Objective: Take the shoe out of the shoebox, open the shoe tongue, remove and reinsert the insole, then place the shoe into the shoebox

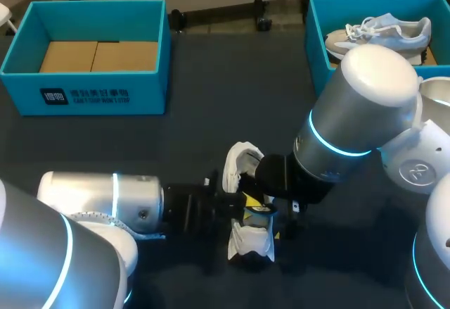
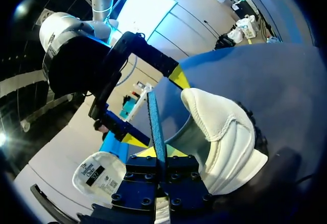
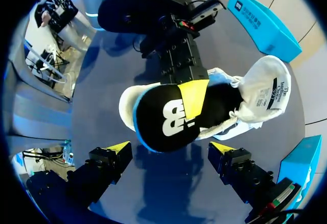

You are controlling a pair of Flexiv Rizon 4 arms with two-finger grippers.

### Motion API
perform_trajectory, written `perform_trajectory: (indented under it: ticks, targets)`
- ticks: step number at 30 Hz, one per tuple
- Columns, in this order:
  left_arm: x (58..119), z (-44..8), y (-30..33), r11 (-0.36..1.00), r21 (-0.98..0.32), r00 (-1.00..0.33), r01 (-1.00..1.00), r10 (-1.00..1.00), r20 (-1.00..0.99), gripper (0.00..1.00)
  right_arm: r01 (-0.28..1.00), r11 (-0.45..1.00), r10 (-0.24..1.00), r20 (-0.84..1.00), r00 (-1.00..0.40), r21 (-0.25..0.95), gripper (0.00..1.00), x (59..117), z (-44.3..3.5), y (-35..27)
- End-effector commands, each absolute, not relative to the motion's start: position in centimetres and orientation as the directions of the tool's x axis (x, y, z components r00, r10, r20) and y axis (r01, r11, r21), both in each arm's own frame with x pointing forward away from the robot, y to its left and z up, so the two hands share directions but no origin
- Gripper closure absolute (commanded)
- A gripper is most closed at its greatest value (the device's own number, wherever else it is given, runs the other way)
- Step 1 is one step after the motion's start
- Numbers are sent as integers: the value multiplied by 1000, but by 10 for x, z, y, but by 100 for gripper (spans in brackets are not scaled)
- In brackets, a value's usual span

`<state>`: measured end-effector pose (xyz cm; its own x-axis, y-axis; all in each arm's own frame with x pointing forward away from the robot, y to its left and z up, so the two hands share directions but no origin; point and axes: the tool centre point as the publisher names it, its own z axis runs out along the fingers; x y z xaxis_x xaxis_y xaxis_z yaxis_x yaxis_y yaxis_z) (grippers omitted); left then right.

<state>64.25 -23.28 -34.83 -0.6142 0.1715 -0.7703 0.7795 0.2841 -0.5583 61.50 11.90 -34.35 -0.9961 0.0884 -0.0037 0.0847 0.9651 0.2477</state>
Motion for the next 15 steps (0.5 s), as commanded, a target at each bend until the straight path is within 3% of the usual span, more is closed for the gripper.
perform_trajectory:
  ticks: [1,2,5,11,15]
  targets:
    - [641,-347,-234,278,-574,-627,771,165,-762,91,86,965,91,-6,-996,248,0,614,-345,120]
    - [639,-345,-233,270,-583,-633,766,161,-757,76,86,965,91,-6,-996,248,0,614,-345,120]
    - [631,-336,-229,241,-617,-656,749,141,-741,71,86,965,91,-6,-996,248,0,614,-345,120]
    - [622,-322,-224,219,-624,-656,750,135,-742,73,86,965,91,-6,-996,248,0,614,-345,120]
    - [617,-319,-226,209,-612,-645,762,160,-748,83,86,965,91,-6,-996,248,0,614,-345,120]
